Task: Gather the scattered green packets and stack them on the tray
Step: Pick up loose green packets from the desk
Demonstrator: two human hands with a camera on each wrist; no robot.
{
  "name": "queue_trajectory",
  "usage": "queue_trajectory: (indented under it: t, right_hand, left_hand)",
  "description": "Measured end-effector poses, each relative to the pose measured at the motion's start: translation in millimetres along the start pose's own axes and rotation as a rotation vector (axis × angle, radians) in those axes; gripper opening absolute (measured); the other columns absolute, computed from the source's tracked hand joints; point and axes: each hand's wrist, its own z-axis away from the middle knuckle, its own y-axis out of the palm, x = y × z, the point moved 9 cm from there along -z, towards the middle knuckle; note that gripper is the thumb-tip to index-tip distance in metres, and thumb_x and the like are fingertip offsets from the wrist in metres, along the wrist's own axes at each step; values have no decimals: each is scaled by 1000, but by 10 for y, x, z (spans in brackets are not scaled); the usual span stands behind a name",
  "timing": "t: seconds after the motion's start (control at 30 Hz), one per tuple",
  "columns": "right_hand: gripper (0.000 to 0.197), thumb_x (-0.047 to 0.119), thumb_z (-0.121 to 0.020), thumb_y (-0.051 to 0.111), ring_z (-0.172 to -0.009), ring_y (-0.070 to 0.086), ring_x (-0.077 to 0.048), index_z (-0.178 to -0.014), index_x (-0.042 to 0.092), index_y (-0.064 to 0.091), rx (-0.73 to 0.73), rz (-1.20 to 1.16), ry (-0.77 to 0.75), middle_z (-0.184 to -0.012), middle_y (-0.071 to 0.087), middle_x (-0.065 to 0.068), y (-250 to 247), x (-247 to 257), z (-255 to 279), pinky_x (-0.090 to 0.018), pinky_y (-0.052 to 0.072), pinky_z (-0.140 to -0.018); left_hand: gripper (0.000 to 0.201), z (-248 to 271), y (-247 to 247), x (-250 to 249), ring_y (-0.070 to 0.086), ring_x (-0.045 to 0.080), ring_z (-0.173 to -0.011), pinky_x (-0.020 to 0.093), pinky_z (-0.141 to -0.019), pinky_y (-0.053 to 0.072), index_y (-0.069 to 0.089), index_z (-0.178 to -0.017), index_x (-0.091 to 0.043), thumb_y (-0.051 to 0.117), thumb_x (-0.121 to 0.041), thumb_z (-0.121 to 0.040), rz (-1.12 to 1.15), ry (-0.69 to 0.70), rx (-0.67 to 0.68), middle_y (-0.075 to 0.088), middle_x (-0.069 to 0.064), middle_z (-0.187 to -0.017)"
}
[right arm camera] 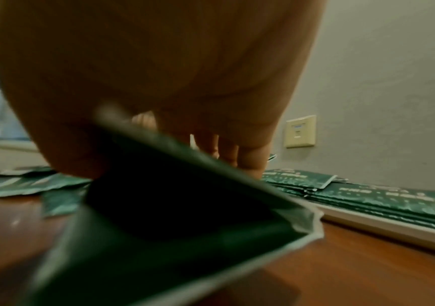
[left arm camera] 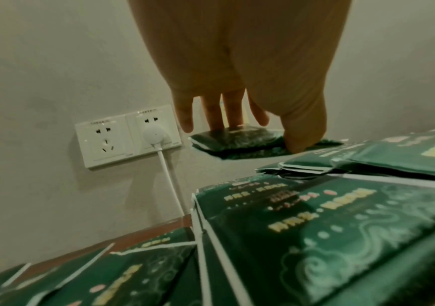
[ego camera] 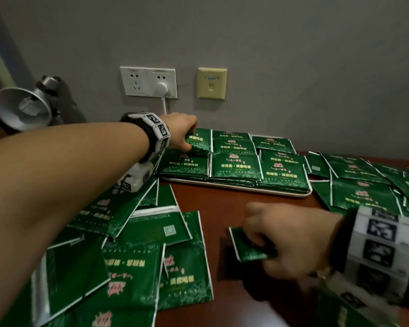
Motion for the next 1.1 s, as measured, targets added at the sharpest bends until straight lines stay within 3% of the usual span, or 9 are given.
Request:
queue_trajectory:
  t: [0.2, 0.37, 0.47, 0.6, 0.67, 0.77, 0.83, 0.93, 1.1]
  right_hand:
    - [27, 36, -68, 69, -72, 49, -23, -75, 21, 49, -252, 105, -57, -91, 46, -1, -865, -179, -937, -34, 44, -61]
    - [33, 40, -73, 72, -71, 45, -22, -81, 19, 48, -302, 229, -25, -97, 43, -3, -1111, -177, -1765, -28, 35, -61]
    - [41, 49, -73, 74, -73, 44, -19, -91, 20, 50, -290, 265, 13, -98, 41, 0, -1060, -170, -1890, -29, 35, -62]
    - [32, 44, -81, 68, -83, 55, -24, -95, 20, 53, -411, 109, 62, -92, 53, 0, -1131, -201, -1469, -30, 42, -67]
    - [26, 41, -83, 65, -82, 54, -23, -96, 21, 54, -388, 138, 112, -85, 54, 3, -1020, -230, -1097, -28, 38, -66]
    - [27, 49, -83, 61, -82, 56, -24, -96, 27, 54, -248, 240, 190, -80, 52, 6, -647, -257, -498, -28, 40, -66]
    - [34, 56, -82, 60, -92, 60, -26, -100, 28, 52, -113, 278, 284, -93, 60, 3, -381, -322, -108, -28, 43, -70]
    - [60, 61, -78, 65, -105, 58, -22, -122, 24, 50, 108, 255, 410, -117, 60, 1, 22, -411, 509, -25, 39, -73]
    - [76, 65, -71, 71, -100, 59, -25, -125, 17, 47, 184, 120, 559, -116, 62, -4, 518, -416, 1380, -29, 46, -79]
  left_hand:
    - [53, -144, 155, 231, 49, 29, -115, 42, -96, 45, 51, -126, -18, 71, -38, -81, -26, -10, 20, 56, 8, -123]
    - [35, 80, 176, 692, 55, 34, -108, 37, -89, 45, 55, -119, -15, 62, -29, -88, -92, -104, 61, 59, 12, -117]
    - [34, 282, 193, 811, 56, 32, -103, 35, -84, 47, 54, -119, -16, 61, -26, -87, -97, -131, 104, 59, 12, -116]
    - [34, 555, 179, 742, 57, 28, -100, 34, -82, 50, 53, -121, -15, 57, -21, -88, -69, -138, 124, 59, 10, -116]
    - [32, 700, 186, 550, 58, 25, -101, 33, -84, 50, 53, -120, -17, 56, -21, -88, -35, -106, 138, 60, 7, -117]
    - [30, 916, 214, 103, 56, 23, -99, 34, -84, 50, 54, -119, -19, 56, -24, -90, -10, -24, 174, 60, 5, -116]
    - [29, 1056, 192, -251, 55, 23, -94, 33, -80, 49, 53, -118, -19, 57, -25, -90, -20, 35, 189, 60, 5, -113]
    - [34, 1304, 127, -826, 55, 24, -99, 29, -75, 43, 53, -123, -16, 58, -23, -90, -35, 113, 199, 59, 6, -118]
    - [34, 1882, 229, -1835, 56, 22, -102, 30, -81, 48, 52, -124, -18, 56, -30, -92, -22, 254, 300, 58, 3, -118]
